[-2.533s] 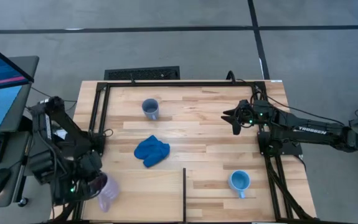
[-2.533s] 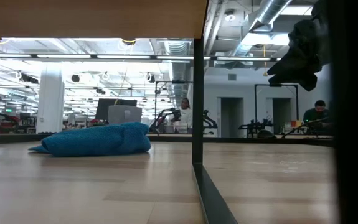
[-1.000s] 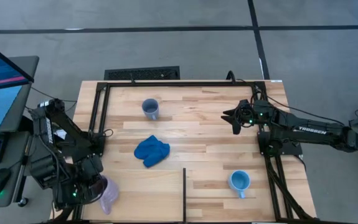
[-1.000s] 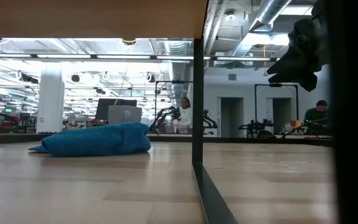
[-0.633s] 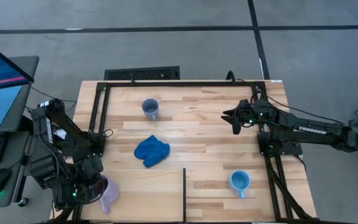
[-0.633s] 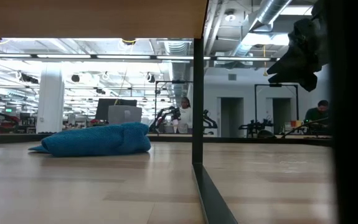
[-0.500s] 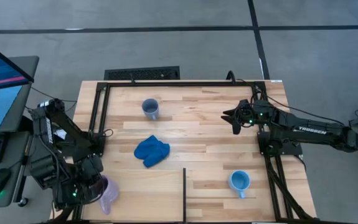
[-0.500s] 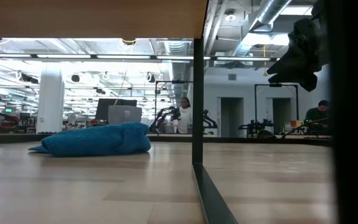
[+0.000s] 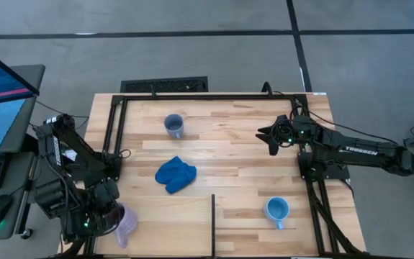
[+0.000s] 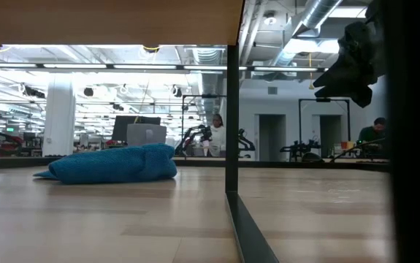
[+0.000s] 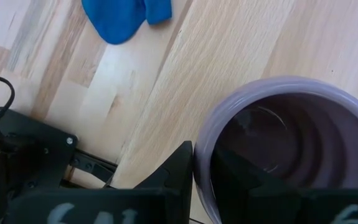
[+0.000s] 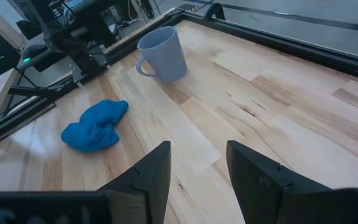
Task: Stack small to large cups/mugs on shelf
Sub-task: Put the violet cup on the shelf
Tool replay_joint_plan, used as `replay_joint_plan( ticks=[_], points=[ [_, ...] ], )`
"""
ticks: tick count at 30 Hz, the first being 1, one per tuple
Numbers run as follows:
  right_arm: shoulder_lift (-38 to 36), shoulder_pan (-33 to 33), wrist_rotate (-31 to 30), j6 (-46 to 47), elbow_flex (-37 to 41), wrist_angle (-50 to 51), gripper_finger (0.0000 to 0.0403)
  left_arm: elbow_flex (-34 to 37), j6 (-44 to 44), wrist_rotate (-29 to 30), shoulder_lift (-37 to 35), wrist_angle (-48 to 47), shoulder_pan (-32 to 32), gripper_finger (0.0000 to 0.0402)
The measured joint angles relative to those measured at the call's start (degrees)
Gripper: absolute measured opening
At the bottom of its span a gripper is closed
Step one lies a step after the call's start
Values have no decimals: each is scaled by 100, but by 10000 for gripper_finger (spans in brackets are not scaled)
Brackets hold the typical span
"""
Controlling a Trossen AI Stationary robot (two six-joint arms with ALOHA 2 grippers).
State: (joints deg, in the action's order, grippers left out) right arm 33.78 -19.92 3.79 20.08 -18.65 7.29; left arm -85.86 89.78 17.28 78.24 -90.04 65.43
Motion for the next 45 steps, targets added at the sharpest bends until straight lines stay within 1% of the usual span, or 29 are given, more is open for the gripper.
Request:
replay_joint_plan(
  ticks=[13,16,24,27,31,36,43,45],
  points=[
    [0,0,0,0,0,0,176,-2,-78,-14,0,2,0,43],
    [0,0,0,0,0,0,177,-2,-79,-39,0,3,0,56],
    [1,0,0,0,1,0,177,-2,-74,-55,0,6,0,113],
    [0,0,0,0,0,0,176,-2,-72,-53,0,5,0,123],
    [2,0,0,0,2,2,178,-2,-118,-50,0,-11,0,126],
    [1,-1,0,-1,1,0,177,-2,-385,78,0,-4,-68,126],
    [2,-2,0,83,1,0,177,-2,-1248,141,0,6,-491,126],
    [2,-2,0,92,1,2,178,-2,-1359,101,-1,4,-619,126]
  ],
)
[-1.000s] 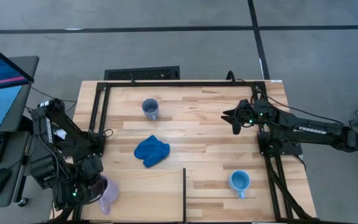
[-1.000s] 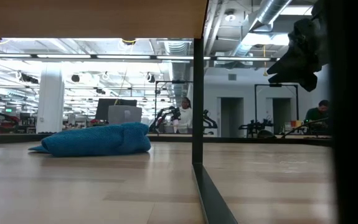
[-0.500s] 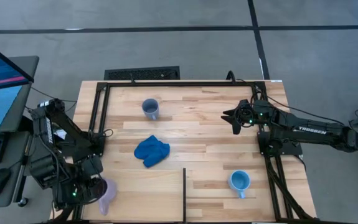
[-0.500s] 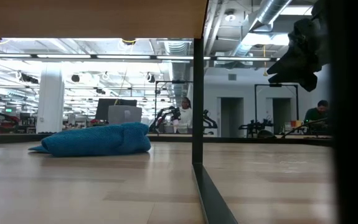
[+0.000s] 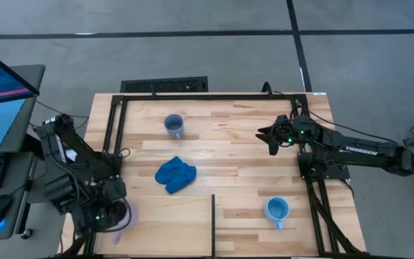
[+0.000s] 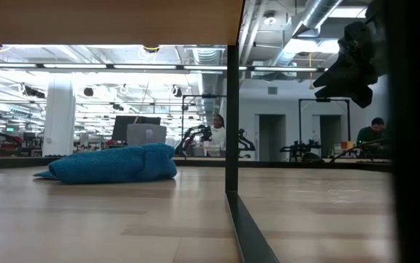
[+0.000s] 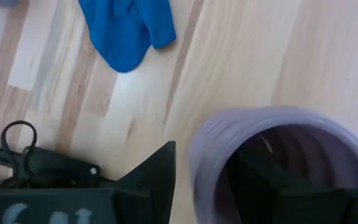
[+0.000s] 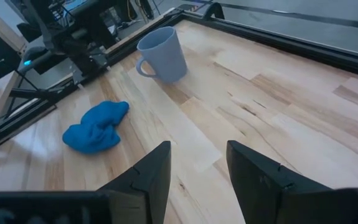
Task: Stack small to large cups/mugs on shelf
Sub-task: Put the violet cup on the shelf
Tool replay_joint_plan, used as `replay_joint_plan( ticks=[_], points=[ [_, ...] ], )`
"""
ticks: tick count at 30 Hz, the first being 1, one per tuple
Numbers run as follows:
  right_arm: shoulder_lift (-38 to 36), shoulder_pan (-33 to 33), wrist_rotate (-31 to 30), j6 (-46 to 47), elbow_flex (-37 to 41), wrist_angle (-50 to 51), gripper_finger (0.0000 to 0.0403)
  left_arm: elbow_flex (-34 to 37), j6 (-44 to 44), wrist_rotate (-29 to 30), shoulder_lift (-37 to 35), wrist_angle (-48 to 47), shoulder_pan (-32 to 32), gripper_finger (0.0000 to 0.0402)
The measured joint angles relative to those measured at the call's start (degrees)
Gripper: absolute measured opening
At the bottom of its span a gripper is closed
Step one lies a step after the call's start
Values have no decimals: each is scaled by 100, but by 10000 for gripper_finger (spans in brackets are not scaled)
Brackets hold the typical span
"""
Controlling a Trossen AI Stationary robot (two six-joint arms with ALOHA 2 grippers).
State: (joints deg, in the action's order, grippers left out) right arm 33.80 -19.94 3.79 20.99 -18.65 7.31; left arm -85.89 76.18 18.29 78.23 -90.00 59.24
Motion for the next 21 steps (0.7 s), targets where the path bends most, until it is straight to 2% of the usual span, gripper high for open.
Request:
replay_joint_plan(
  ticks=[21],
  points=[
    [-2,-1,0,-40,0,0,177,0,131,-140,1,100,-74,126]
  ],
)
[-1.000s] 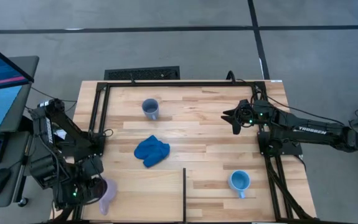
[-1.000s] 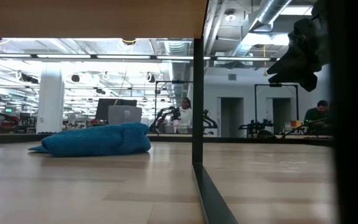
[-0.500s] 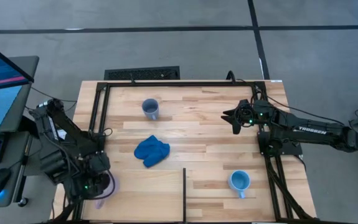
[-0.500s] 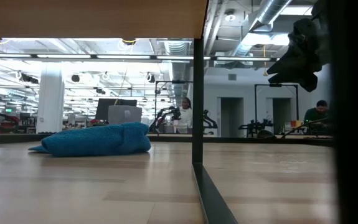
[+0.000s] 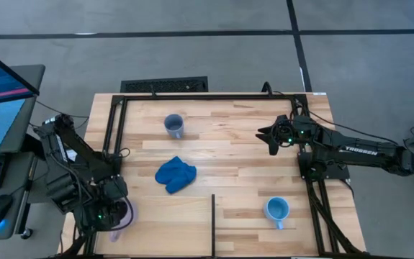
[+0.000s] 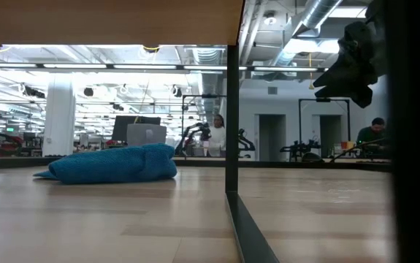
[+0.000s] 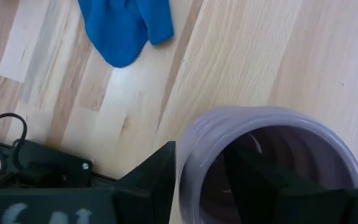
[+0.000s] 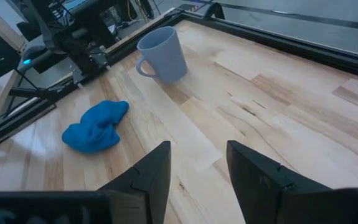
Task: Stack small to large cups/mugs on shelf
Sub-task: Put the violet cup on the shelf
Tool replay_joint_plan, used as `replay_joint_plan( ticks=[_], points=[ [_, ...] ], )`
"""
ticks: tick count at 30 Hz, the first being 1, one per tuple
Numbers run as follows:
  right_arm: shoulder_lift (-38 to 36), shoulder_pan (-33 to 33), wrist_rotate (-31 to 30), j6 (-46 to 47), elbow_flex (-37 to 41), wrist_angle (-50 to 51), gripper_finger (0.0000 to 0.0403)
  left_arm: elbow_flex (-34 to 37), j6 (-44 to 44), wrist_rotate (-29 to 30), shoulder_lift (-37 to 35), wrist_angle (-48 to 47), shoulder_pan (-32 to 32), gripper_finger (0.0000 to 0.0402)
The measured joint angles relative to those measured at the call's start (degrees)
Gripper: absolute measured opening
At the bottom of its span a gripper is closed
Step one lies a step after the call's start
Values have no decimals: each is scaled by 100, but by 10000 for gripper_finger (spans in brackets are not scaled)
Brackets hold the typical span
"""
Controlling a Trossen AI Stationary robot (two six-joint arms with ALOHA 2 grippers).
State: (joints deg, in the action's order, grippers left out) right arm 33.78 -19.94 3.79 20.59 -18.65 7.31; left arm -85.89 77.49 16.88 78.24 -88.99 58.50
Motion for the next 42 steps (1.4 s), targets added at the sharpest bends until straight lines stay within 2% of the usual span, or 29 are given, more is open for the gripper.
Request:
replay_joint_plan(
  ticks=[17,33,36,42],
  points=[
    [2,0,0,-2,1,0,176,0,560,-319,0,-17,7,126],
    [0,0,0,-3,1,2,177,0,372,-248,0,-24,17,127],
    [2,0,0,-3,1,1,178,0,356,-262,0,-24,17,139],
    [2,1,0,-3,1,2,176,-11,384,-275,1,-56,17,188]
  ],
)
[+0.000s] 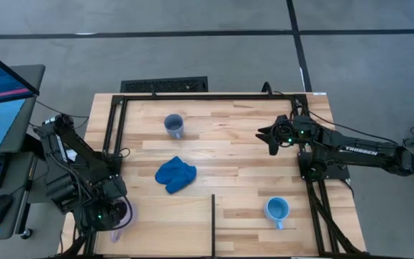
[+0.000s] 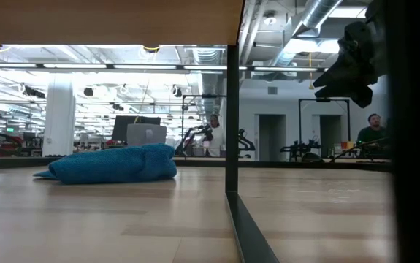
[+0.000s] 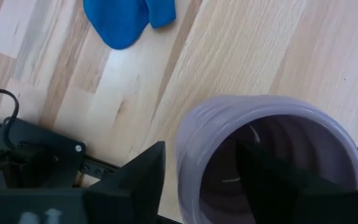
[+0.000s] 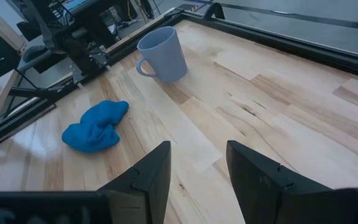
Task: Stack small to large cups/mugs on shelf
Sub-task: Put the violet cup on the shelf, then put the top blue cup on the shelf
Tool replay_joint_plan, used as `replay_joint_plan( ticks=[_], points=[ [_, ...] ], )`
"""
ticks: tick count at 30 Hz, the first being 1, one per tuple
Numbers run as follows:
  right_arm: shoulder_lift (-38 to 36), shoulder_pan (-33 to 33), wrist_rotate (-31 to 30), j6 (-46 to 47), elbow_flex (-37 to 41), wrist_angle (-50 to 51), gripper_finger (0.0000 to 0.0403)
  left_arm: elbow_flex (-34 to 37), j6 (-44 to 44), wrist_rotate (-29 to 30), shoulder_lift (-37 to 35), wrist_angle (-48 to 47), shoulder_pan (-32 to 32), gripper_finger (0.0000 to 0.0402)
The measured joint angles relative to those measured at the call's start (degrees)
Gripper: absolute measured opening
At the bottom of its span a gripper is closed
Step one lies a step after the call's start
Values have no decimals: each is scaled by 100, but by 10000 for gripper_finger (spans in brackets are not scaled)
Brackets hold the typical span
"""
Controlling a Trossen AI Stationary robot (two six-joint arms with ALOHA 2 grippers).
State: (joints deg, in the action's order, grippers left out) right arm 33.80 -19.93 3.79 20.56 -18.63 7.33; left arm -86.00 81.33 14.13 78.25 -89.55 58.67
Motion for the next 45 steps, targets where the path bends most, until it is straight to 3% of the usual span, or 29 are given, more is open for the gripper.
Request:
replay_joint_plan(
  ticks=[6,15,19,25,32,38,45],
  points=[
    [0,1,0,0,-1,0,178,-463,-162,163,1,-44,0,212],
    [0,0,0,0,0,0,176,-815,-630,419,-191,-52,26,215],
    [0,1,0,0,0,0,178,-815,-1102,1494,-488,-47,152,215],
    [0,0,2,-3,0,0,176,-815,-1999,3829,-931,-51,367,215],
    [0,1,2,-106,0,0,178,-813,-3738,5533,-1301,-48,250,215],
    [0,-1,2,-107,0,0,176,-802,-4145,5819,-1938,-49,-236,215],
    [102,-1,0,-208,-1,4,178,-553,-4113,5577,-2737,-51,-760,215]
  ],
)
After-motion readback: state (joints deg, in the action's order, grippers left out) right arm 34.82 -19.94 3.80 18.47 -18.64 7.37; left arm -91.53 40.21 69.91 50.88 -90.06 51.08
